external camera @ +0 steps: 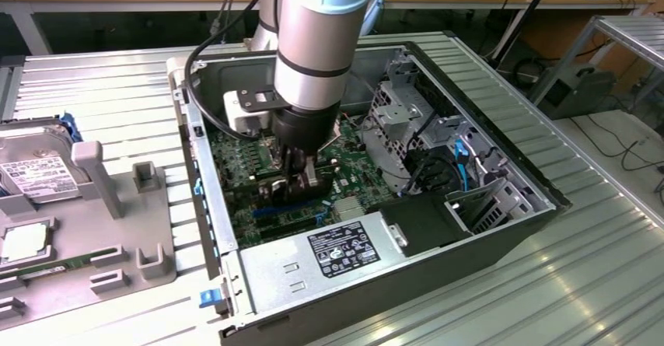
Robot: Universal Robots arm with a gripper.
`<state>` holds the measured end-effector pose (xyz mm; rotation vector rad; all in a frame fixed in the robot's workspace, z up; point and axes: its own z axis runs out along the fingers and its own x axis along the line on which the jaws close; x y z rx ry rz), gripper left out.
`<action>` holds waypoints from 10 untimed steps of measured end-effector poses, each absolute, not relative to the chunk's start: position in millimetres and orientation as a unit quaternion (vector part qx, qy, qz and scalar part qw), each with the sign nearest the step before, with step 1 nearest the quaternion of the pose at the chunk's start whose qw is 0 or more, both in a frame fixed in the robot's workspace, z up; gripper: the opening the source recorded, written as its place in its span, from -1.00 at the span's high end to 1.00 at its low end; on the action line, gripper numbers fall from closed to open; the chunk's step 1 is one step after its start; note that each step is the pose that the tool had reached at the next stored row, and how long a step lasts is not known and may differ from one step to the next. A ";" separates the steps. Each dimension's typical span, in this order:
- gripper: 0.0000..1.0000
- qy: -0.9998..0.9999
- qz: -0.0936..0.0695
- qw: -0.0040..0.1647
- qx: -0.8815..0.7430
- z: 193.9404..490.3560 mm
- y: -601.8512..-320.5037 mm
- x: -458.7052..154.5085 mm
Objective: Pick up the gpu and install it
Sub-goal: 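Insert the gpu into the slot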
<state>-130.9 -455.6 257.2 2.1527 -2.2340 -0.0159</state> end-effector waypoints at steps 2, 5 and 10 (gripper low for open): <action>0.45 -0.720 -0.005 0.019 0.694 255.8 -455.6 -131.0; 0.45 -0.720 -0.006 0.020 0.694 255.8 -454.9 -131.0; 0.45 -0.720 -0.006 0.020 0.694 254.6 -453.8 -131.8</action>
